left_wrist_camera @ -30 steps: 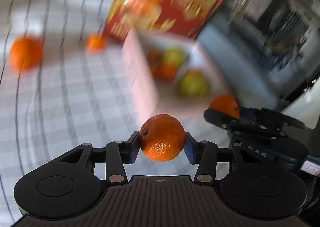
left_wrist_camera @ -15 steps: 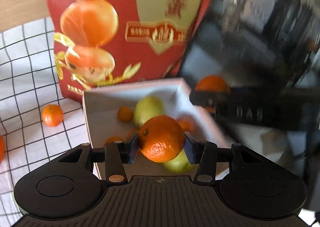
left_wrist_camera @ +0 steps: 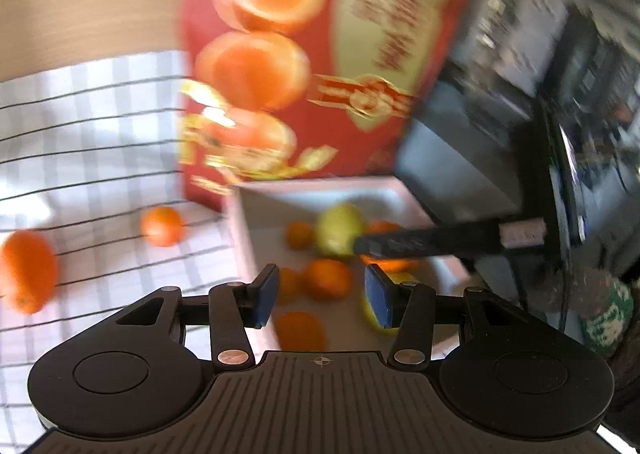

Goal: Organize fruits
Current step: 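Open both tools over the pink box to drop the mandarins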

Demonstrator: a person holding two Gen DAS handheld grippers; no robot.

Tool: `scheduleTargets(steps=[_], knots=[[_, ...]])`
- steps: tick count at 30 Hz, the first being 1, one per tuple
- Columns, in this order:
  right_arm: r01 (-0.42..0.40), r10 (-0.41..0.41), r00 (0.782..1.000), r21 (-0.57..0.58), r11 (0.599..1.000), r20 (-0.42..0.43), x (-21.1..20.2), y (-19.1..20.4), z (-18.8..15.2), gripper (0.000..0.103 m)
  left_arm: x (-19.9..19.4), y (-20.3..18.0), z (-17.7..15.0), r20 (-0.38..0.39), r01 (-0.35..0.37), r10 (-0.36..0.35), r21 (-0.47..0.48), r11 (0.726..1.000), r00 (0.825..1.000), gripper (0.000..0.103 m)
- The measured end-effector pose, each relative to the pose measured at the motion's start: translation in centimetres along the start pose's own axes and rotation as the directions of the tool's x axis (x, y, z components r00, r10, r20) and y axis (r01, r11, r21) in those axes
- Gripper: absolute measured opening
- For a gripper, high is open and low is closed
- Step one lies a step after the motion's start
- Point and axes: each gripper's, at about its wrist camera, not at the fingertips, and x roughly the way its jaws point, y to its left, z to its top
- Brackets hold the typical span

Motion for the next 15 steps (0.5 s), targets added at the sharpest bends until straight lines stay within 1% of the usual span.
scheduleTargets(steps=[3,5,8,10,12,15], knots=[[0.023,-0.023,1.000,-0.013,1.000,0.003,0.4,0.3,-0.1,0.061,-1.9,3.3,-0.2,0.041,-0.051,0.055,-0.081,0.995,0.998,0.052],[0.054,-0.054,0.998,-0.035,0.998,0.019,0.0,0.9,0.2,0.061,-3.1,6.2,-0.3,0.070,-0.092,0.102,-0.142,0.986,0.992,0.052],[0.103,-0.098,0.994,-0.122,0.987,0.050,-1.0,3.0,1.4,0.061,-3.9,10.8,-0.5,0.044,-0.167,0.182,-0.241,0.956,0.982,0.052],[0.126,-0.113,0.990,-0.175,0.976,0.086,-2.1,5.1,2.4,0.061,-4.4,13.5,-0.7,0.033,-0.223,0.242,-0.283,0.933,0.970,0.052],[0.090,-0.073,0.993,-0.191,0.977,0.096,-2.7,7.2,3.1,0.065,-4.8,15.8,-1.4,0.041,-0.247,0.272,-0.307,0.919,0.962,0.052],[0.007,0.005,0.998,-0.196,0.981,0.058,-1.6,11.2,3.8,0.065,-5.3,17.8,-2.6,0.061,-0.259,0.292,-0.316,0.913,0.955,0.052]])
